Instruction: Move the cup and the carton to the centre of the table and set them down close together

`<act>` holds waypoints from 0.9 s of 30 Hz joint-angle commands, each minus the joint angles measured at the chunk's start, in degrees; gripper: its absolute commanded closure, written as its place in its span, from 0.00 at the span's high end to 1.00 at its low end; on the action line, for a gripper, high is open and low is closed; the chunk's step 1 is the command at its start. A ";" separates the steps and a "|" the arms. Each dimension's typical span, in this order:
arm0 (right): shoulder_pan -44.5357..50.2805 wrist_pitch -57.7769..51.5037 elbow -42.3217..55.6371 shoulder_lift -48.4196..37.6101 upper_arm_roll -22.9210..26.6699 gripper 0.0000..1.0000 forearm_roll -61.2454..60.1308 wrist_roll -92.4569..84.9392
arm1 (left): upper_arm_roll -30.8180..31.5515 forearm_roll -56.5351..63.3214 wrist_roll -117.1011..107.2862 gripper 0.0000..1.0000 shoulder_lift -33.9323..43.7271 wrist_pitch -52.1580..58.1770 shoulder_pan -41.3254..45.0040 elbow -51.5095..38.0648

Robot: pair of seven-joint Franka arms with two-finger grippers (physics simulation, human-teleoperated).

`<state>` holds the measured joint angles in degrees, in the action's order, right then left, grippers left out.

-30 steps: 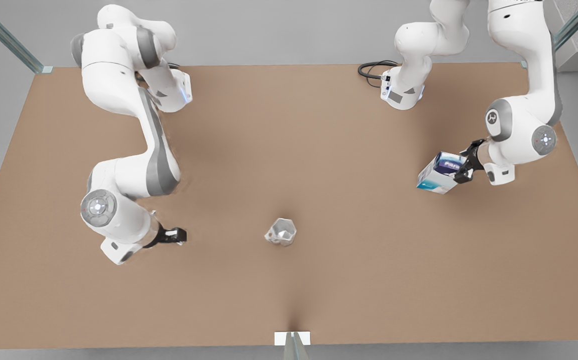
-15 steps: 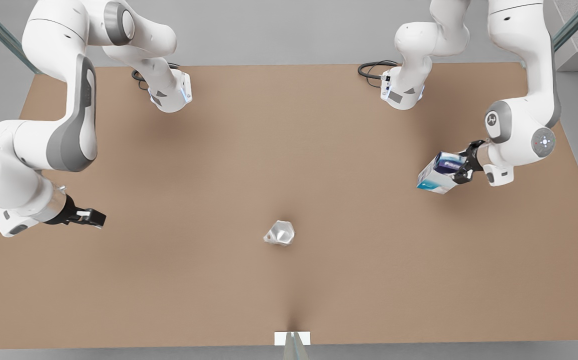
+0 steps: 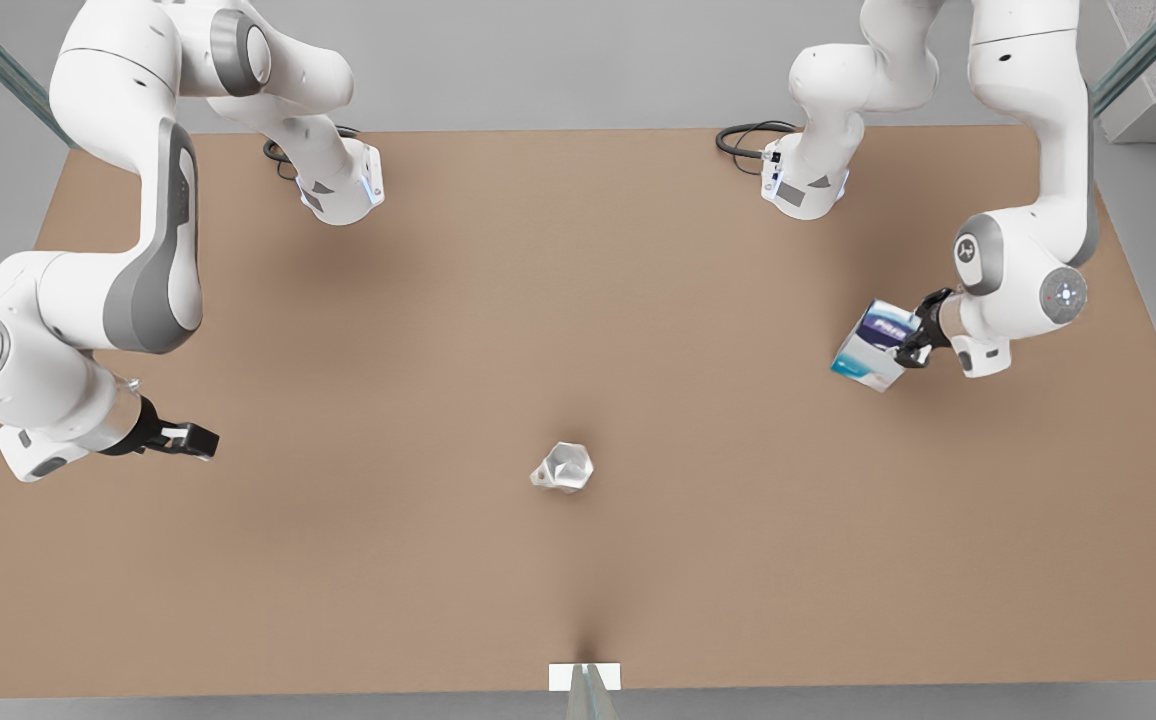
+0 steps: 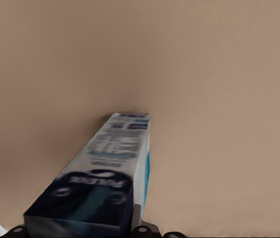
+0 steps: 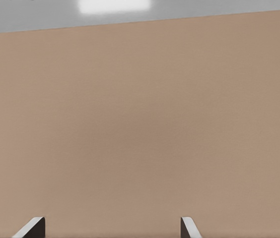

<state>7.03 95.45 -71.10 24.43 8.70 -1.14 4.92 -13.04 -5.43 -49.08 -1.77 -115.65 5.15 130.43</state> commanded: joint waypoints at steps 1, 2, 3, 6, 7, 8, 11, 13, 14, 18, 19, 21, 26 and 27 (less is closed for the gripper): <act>0.00 0.00 0.00 -0.09 0.00 1.00 0.00 0.00 | 0.12 0.15 -0.05 0.49 0.01 0.16 -3.48 0.00; 0.00 0.00 0.00 0.00 0.00 1.00 0.00 0.00 | 0.12 0.07 -0.14 0.50 0.10 0.16 -3.48 -0.09; 0.09 0.00 0.00 0.00 0.00 1.00 0.00 0.09 | 0.20 0.07 -0.23 0.51 0.19 0.16 -3.48 -0.09; 0.09 -0.09 0.18 -0.18 0.00 1.00 0.00 0.00 | 3.10 0.07 -0.05 0.54 -0.25 3.59 -2.95 -3.52; 0.00 -0.17 0.27 -0.18 0.00 1.00 0.00 0.00 | 4.07 0.07 -0.40 0.56 -0.25 6.22 -2.95 -5.80; 0.00 -0.18 0.27 -0.18 0.00 1.00 0.00 0.00 | 5.30 -0.02 -3.03 0.57 -0.17 10.70 -2.86 -8.44; -0.09 -0.18 0.27 -0.18 0.00 1.00 0.00 0.00 | 13.30 -5.56 -18.51 0.57 -0.60 11.50 4.16 -12.31; -0.26 -0.18 0.35 -0.18 0.00 1.00 -0.26 0.18 | 20.24 -8.90 -22.28 0.59 -3.33 10.45 9.18 -17.22; -0.35 -0.09 0.35 -0.18 0.00 1.00 -0.26 0.35 | 23.84 -8.81 -25.18 0.60 -4.82 10.45 10.76 -20.21; -0.44 -0.09 0.70 -0.18 0.09 1.00 -0.26 0.18 | 31.14 -6.71 -37.05 0.63 -17.03 9.74 17.62 -36.21; -0.35 -0.09 0.70 -0.18 0.00 1.00 -0.35 0.35 | 31.23 -4.16 -38.55 0.63 -19.76 9.30 18.67 -37.88; -0.44 -0.18 0.70 -0.18 0.00 1.00 -0.35 0.26 | 31.23 -3.19 -38.64 0.64 -21.43 6.84 18.67 -38.32; -0.35 -0.18 0.70 -0.18 0.00 1.00 -0.53 0.62 | 31.14 -1.52 -38.64 0.65 -23.98 2.45 18.67 -38.23; -0.26 -0.18 0.70 -0.18 0.00 1.00 -0.61 0.62 | 31.06 -1.52 -38.64 0.68 -24.42 2.27 18.67 -38.23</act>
<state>6.78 95.27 -70.40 24.26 8.70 -1.71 5.54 17.94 -7.76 -87.76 -26.59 -114.63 23.80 92.21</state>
